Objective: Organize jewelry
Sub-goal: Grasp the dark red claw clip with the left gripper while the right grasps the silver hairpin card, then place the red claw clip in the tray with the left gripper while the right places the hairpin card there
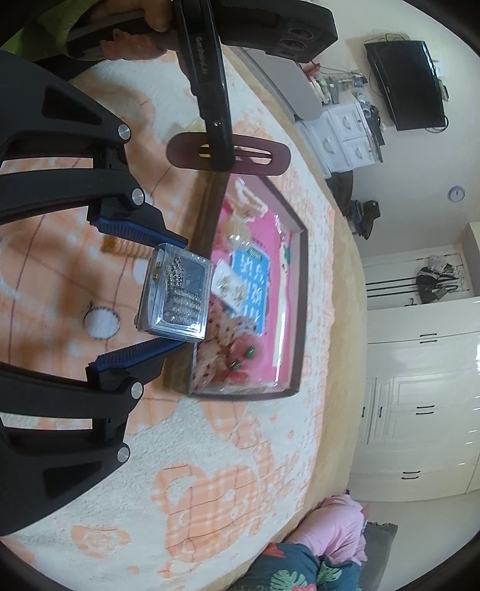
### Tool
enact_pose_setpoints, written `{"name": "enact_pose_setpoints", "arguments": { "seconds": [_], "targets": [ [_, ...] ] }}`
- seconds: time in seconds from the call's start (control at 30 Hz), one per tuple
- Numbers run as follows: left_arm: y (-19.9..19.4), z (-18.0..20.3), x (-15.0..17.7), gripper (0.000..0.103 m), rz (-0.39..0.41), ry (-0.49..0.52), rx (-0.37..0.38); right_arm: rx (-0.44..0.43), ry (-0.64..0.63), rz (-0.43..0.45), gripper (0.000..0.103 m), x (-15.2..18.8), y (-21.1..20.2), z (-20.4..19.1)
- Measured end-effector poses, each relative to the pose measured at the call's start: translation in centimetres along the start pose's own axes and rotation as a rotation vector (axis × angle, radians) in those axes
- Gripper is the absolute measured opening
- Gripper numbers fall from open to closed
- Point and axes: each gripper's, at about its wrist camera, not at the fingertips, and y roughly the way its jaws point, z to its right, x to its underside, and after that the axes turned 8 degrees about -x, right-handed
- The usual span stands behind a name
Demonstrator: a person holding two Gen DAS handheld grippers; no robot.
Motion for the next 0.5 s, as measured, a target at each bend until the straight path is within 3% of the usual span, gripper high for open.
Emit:
{"name": "enact_pose_setpoints", "arguments": {
  "seconds": [0.27,0.5],
  "targets": [
    [-1.8,-1.4,-1.0,0.005,0.09,0.007,-0.059,-0.01,-0.036,0.039,0.047,-1.9,0.0,-2.1],
    [-2.3,-3.4,-1.8,0.005,0.125,-0.026,-0.08,-0.011,-0.067,0.068,0.047,-3.6,0.9,-3.2]
  ]
}}
